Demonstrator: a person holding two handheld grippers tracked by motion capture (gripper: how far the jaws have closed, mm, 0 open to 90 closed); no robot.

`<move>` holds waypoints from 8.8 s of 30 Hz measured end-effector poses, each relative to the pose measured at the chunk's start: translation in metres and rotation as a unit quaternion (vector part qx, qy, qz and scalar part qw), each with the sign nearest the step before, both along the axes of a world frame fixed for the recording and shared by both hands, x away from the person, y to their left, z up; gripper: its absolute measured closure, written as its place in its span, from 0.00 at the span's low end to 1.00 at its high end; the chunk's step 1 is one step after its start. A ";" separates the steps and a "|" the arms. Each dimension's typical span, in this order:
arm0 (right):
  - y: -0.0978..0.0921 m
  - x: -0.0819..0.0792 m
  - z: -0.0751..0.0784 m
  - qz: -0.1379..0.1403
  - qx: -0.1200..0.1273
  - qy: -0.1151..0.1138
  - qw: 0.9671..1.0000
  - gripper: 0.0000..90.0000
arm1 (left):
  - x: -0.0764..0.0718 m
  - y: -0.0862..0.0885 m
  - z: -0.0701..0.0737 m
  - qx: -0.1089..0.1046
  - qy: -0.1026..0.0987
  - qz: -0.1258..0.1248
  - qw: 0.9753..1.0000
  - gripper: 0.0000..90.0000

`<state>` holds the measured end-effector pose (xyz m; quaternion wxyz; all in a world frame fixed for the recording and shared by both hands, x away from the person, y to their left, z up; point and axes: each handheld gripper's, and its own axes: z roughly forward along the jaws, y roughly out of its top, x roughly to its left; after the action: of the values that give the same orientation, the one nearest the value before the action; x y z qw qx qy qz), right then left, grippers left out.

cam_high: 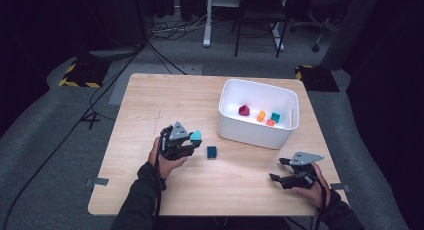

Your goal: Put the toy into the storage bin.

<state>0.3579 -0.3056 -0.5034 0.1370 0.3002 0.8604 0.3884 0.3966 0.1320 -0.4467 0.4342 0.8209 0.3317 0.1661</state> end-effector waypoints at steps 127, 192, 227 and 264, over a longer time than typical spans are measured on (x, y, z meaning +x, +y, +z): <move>0.000 0.000 0.000 0.002 -0.001 0.000 1.000 0.26 | 0.078 -0.120 0.113 -0.002 -0.044 0.030 0.999 0.31; 0.000 0.000 0.000 0.002 0.000 0.000 1.000 0.26 | 0.001 -0.067 -0.035 0.085 0.045 -0.050 0.994 0.22; 0.000 0.000 0.000 0.002 0.000 0.001 1.000 0.26 | 0.009 -0.071 -0.053 0.068 0.065 -0.026 0.995 0.45; 0.000 0.000 0.000 0.002 -0.001 0.000 1.000 0.26 | 0.018 -0.048 -0.040 0.051 0.043 0.010 0.998 0.45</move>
<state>0.3580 -0.3054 -0.5034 0.1365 0.2985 0.8612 0.3881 0.4143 0.0838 -0.4869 0.3755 0.8451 0.3490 0.1519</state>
